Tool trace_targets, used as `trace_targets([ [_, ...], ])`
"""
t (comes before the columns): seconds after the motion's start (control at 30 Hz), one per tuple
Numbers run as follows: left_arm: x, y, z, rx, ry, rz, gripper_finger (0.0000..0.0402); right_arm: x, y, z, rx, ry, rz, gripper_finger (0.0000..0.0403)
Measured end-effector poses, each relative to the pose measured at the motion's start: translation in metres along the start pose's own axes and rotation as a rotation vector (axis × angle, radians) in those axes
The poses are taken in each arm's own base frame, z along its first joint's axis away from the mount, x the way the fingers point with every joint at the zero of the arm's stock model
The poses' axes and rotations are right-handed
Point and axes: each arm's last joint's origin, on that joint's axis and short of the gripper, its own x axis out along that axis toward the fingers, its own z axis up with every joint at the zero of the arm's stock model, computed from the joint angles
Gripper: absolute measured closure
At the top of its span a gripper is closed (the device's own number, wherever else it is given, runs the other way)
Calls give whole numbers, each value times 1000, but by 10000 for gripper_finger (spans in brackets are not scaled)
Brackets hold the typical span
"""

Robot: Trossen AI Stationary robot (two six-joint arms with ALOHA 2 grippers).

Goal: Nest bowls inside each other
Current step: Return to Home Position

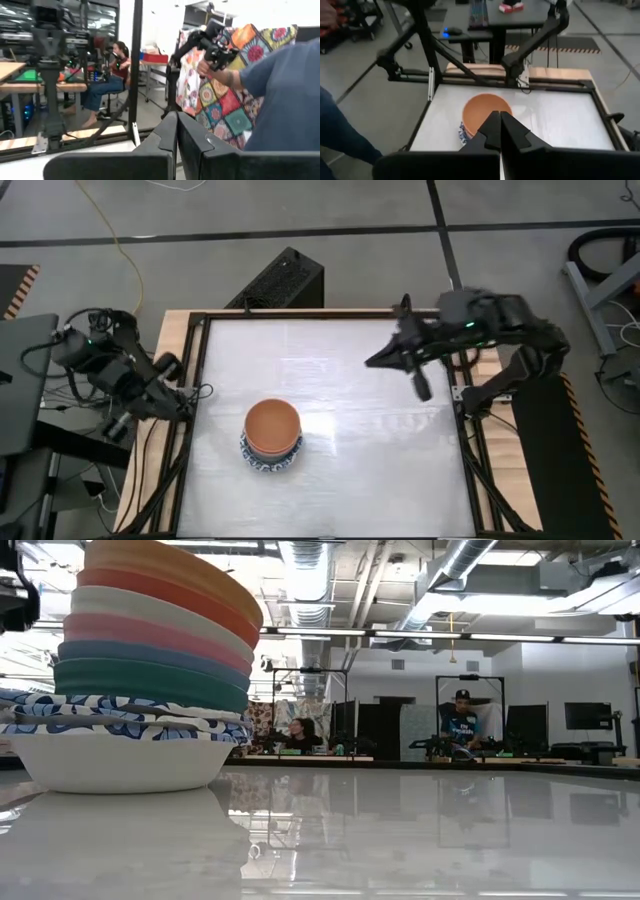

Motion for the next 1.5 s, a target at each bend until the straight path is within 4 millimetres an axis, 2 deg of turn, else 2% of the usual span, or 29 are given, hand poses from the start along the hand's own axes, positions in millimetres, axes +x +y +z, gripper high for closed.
trace_targets([
  [0.23,-21,12,6,-18,-28,5,401,-42,1,1,-16,-83,10,390],
  [0.43,-37,23,2,-49,17,44,401,-64,-2,-3,-11,-97,-14,390],
  [0.53,-44,28,2,-63,19,57,401,-67,-4,-3,-13,-103,-27,390],
  [0.6,-47,30,1,-67,20,59,401,-61,-5,-3,-21,-113,-29,390],
  [0.73,-48,30,-7,-84,25,66,401,-27,-5,-12,-18,-176,76,390],
  [0.87,-42,28,-18,-114,35,114,401,20,-5,-40,20,-213,208,390],
  [0.93,-40,28,-20,-162,28,139,401,35,-6,-55,54,-227,239,390],
  [1.1,-39,27,-20,-257,-3,153,401,26,-6,-75,95,-288,220,390],
  [1.2,-38,26,-21,-334,11,106,401,18,-7,-80,226,-288,186,385],
  [1.3,-38,25,-24,-348,38,86,401,13,1,-81,337,-283,242,377],
  [1.43,-38,25,-27,-344,67,99,401,20,13,-82,410,-236,298,371],
  [1.5,-38,25,-27,-381,61,99,401,26,14,-82,370,-239,286,370],
])
